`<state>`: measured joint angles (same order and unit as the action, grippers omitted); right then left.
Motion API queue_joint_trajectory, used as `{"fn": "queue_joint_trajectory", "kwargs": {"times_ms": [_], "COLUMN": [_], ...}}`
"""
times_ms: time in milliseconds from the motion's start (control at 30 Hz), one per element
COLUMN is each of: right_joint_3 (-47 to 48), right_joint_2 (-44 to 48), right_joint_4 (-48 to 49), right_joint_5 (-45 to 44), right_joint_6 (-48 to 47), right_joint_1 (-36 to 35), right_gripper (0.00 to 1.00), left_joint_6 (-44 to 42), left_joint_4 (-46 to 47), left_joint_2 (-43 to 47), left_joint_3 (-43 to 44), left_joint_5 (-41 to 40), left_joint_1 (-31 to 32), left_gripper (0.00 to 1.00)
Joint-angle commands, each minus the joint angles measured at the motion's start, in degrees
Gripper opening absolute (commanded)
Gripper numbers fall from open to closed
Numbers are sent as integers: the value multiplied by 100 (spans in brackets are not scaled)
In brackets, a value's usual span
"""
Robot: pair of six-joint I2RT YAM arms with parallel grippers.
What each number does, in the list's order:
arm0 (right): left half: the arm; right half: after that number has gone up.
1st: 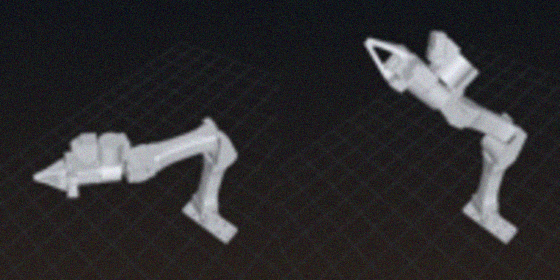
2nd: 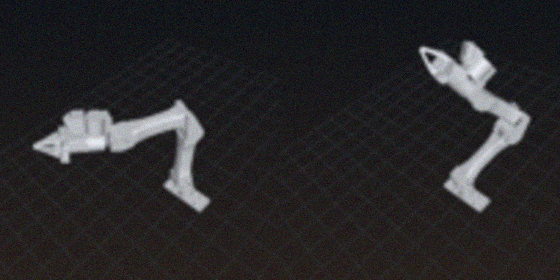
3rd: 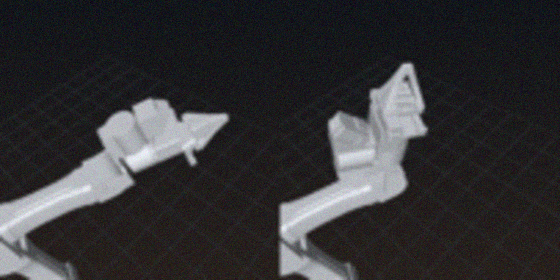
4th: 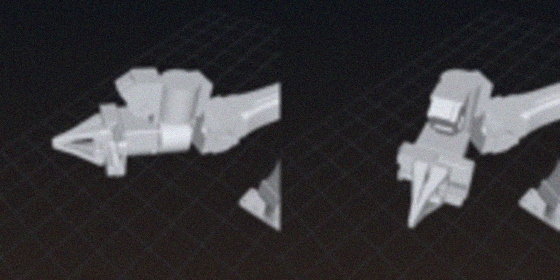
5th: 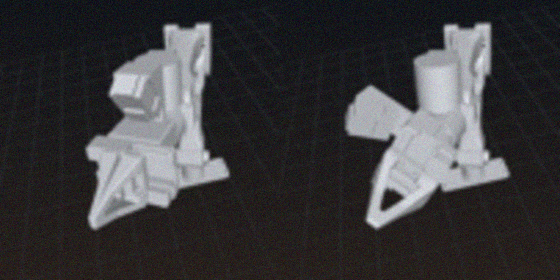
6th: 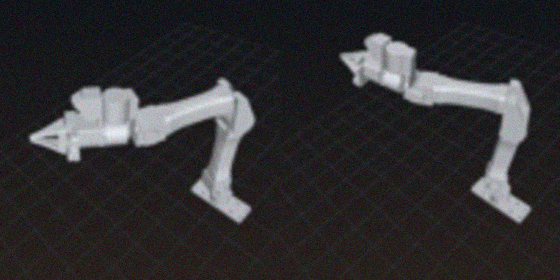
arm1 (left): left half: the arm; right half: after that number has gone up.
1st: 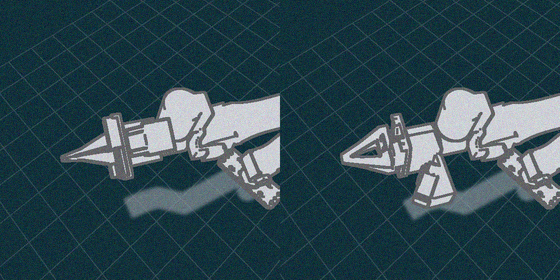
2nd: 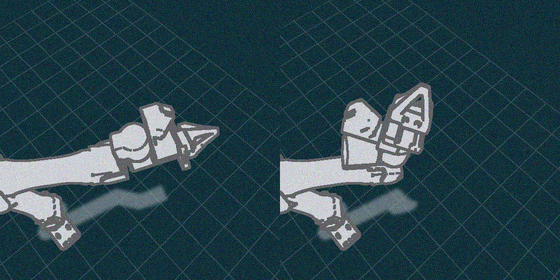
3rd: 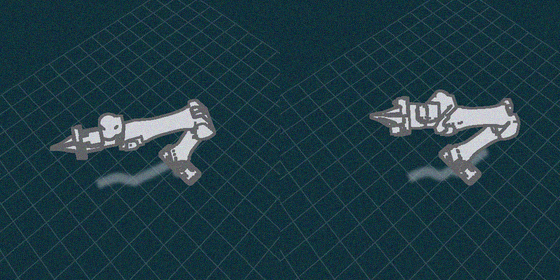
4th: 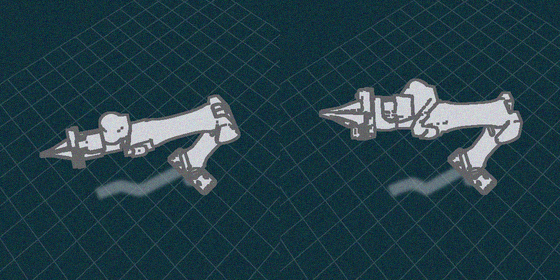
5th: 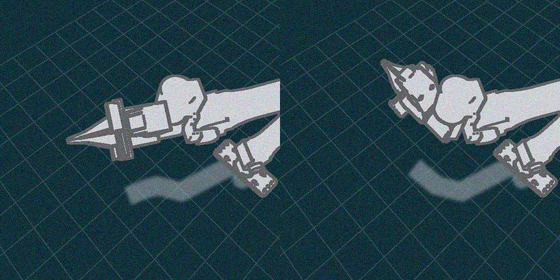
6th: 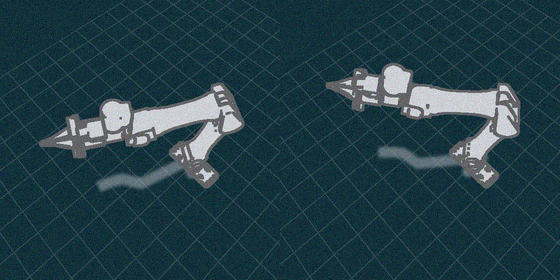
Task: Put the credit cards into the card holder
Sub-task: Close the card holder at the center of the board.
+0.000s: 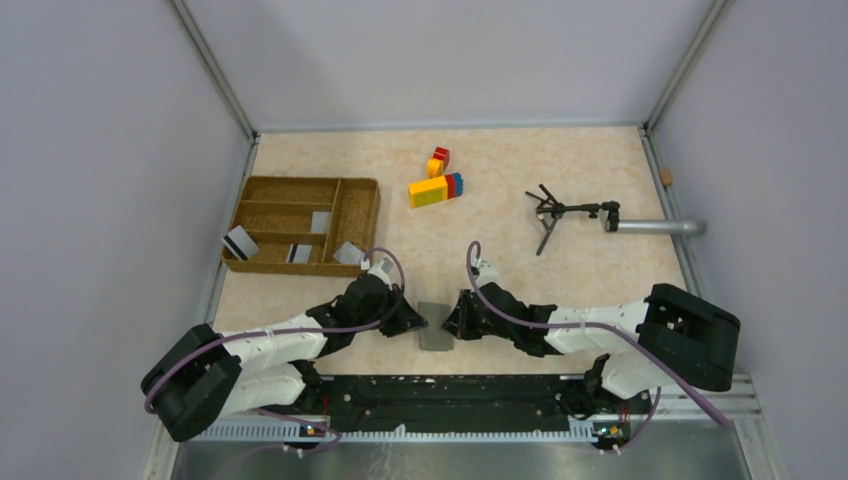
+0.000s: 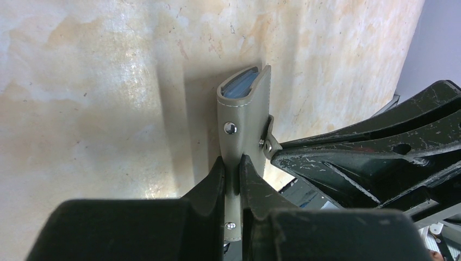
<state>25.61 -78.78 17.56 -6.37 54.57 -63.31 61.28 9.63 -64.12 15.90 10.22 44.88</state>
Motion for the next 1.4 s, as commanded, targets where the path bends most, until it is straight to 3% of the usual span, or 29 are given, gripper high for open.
{"fn": "queue_joint_trajectory", "kwargs": {"times_ms": [0,1367], "right_joint_3": [188,115], "right_joint_2": [-54,-242], "right_joint_4": [-75,464], "right_joint_5": [-98,139], "right_joint_6": [-78,-59], "right_joint_1": [40,177], "right_gripper": [0,0], "left_joint_6": [-195,-191], "left_joint_4": [-225,-251], "left_joint_2": [-5,20], "left_joint_3": [63,46], "left_joint_5": [-108,-108], "left_joint_1": [-15,-10], "left_gripper": [0,0]}}
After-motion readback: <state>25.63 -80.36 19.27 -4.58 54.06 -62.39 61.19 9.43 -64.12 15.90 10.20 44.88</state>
